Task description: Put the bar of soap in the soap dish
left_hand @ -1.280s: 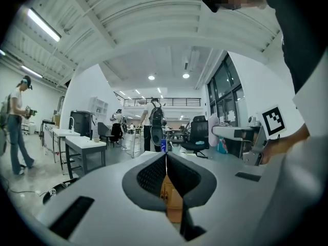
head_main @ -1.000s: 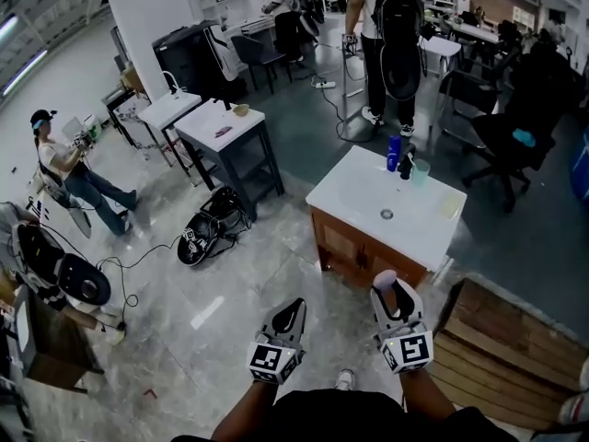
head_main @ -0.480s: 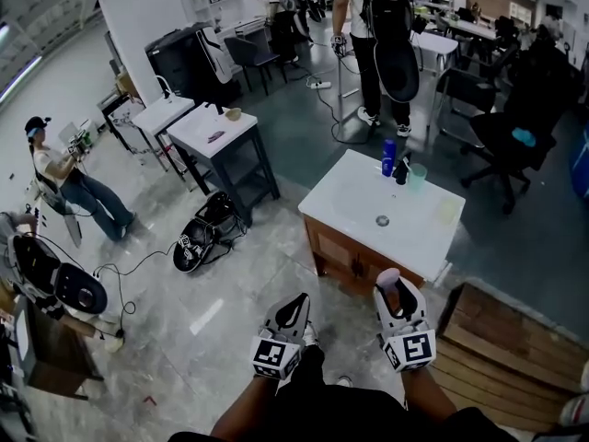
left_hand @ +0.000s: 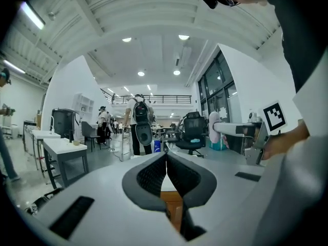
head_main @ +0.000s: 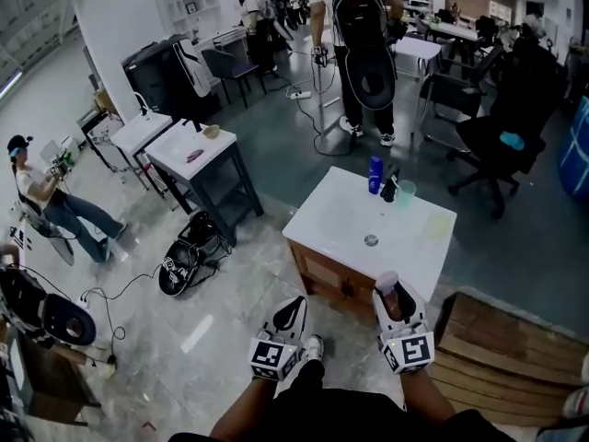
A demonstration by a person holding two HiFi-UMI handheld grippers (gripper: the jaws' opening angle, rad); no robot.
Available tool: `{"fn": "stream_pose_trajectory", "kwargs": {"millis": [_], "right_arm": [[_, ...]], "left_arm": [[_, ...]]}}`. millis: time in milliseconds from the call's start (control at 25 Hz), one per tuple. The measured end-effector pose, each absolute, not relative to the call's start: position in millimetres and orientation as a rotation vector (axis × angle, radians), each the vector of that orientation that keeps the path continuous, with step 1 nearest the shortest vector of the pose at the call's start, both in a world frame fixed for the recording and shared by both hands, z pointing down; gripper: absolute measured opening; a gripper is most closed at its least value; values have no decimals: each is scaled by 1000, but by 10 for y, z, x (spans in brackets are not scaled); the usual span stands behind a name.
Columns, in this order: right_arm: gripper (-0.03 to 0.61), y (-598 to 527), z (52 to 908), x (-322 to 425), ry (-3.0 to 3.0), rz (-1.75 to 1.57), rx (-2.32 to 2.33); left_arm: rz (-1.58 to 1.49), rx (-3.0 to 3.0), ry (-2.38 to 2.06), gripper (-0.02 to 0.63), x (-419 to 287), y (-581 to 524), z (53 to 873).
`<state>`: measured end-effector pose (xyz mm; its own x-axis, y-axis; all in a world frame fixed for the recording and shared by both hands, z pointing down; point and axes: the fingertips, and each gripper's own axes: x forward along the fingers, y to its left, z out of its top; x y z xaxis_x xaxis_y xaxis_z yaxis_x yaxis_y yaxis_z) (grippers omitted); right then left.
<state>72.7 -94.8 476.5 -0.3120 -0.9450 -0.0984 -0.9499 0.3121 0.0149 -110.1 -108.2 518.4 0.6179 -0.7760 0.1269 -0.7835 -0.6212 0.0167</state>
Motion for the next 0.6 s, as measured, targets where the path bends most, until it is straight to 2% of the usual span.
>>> {"fn": "stream_pose_trajectory", "kwargs": {"millis": [600], "right_arm": [[187, -2267, 4706, 963, 2306, 99, -2059]], "left_arm": [[224, 2885, -1075, 21, -933, -2721, 5030]]}}
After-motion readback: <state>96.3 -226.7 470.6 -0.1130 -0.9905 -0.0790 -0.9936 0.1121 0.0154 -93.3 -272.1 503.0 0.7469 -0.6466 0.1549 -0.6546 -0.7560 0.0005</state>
